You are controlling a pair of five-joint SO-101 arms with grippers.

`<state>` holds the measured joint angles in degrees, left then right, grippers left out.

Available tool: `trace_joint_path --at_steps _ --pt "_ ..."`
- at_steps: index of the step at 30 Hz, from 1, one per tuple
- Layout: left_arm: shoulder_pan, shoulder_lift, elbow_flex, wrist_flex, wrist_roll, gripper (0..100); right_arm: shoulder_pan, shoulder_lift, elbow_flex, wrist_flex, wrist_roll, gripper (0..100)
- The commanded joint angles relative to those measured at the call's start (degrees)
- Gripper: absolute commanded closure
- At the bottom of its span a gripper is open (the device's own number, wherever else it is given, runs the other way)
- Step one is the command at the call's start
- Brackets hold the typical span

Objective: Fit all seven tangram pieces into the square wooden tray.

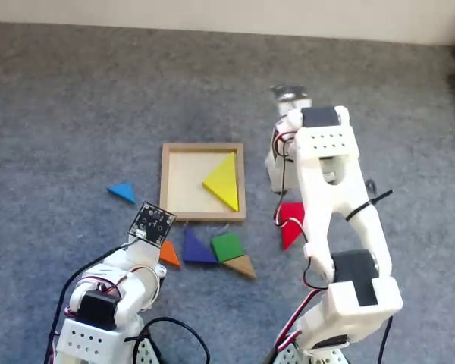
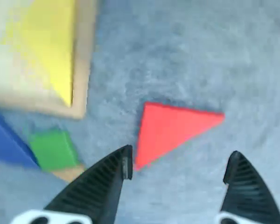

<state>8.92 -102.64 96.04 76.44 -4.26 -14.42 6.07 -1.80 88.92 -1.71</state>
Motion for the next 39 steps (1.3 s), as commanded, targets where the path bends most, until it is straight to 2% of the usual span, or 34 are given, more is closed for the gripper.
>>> trace_joint_path --at_steps 1,4,12,18,24,29,39 --pt "0.8 -2.6 1.2 0.0 0.4 99 0.7 -3.6 -1.0 -2.0 -18.9 68.8" --pt "0.8 -2.6 1.2 0.0 0.4 99 0.7 -3.2 2.2 -5.4 -25.2 68.8" --pt "0.8 -2.6 1.2 0.0 0.4 99 0.0 -0.7 10.5 -15.5 -32.4 68.7" --pt "0.8 -2.6 1.2 0.0 0.4 99 -2.9 0.3 10.9 -15.6 -36.8 57.0" --pt "0.8 -2.6 1.2 0.0 0.4 99 -3.3 2.3 10.9 -16.0 -39.4 56.8" --pt "0.8 -2.6 1.2 0.0 0.4 99 -3.0 6.2 11.1 -20.9 -39.3 56.7" --pt "0.8 -2.6 1.2 0.0 0.4 99 -0.8 8.9 11.1 -21.1 -39.2 56.7"
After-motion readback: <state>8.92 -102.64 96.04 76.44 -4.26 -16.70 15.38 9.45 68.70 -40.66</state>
